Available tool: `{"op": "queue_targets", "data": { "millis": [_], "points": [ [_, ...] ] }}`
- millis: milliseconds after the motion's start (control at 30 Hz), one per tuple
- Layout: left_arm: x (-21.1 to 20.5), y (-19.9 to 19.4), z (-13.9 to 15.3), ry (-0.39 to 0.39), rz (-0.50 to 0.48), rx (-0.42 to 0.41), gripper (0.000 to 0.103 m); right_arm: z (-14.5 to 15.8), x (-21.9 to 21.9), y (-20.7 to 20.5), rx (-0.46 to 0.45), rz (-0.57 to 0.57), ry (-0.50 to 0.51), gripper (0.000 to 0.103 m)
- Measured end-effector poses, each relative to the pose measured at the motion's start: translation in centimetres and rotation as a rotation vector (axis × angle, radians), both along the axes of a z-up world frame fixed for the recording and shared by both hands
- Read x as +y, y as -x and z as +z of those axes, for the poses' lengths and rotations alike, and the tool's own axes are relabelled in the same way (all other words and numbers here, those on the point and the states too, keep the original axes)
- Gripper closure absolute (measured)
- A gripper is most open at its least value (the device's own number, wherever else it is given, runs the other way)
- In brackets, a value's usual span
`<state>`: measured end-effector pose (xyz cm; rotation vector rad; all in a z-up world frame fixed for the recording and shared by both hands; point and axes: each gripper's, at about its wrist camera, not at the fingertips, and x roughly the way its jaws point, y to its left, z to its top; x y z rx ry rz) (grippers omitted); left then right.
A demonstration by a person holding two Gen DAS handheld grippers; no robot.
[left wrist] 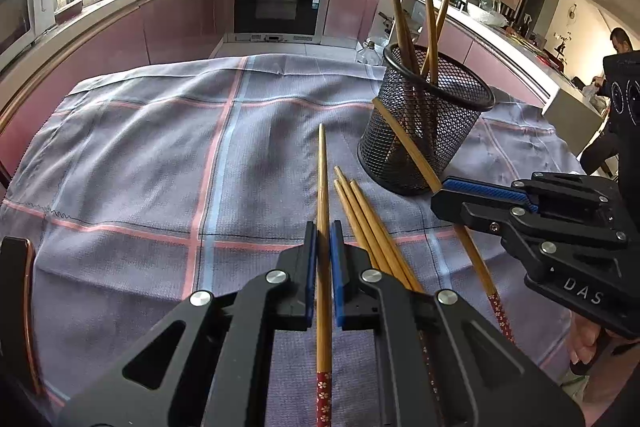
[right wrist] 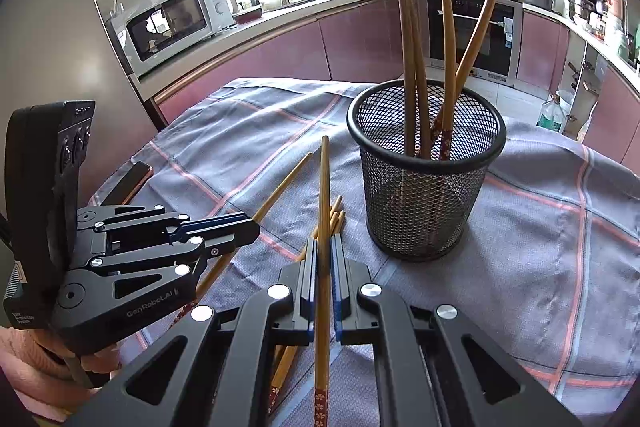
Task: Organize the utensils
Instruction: 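Lift both held chopsticks upright and carry them over the mesh cup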
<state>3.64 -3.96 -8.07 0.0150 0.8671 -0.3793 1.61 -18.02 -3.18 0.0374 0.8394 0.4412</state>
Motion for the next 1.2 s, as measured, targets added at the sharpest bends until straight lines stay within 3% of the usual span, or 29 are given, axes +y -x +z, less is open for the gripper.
{"op": "queue_targets", "data": {
  "millis": [1200],
  "points": [
    [-0.3, 0.2, 1.2, -0.032, 0.027, -0.055, 0.096, 0.8, -0.1, -0.1, -0.026, 0.023, -0.028, 0.098]
  ]
}}
